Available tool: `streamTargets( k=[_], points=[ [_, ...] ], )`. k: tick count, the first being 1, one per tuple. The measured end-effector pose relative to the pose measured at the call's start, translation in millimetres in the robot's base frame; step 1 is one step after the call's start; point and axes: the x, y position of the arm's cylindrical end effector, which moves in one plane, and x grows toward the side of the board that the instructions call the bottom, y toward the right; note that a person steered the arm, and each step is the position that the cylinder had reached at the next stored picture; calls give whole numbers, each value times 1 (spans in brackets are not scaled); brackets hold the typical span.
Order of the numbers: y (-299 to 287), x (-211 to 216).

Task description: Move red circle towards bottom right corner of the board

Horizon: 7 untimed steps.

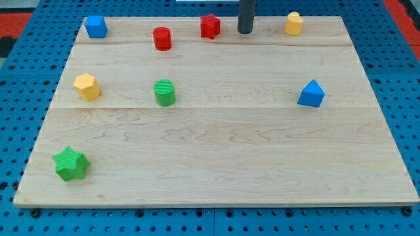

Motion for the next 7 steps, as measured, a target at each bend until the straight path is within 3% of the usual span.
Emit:
streamTargets(
  k=[2, 3, 7],
  points=[
    [0, 4],
    [-6, 32],
    [-89, 86]
  ],
)
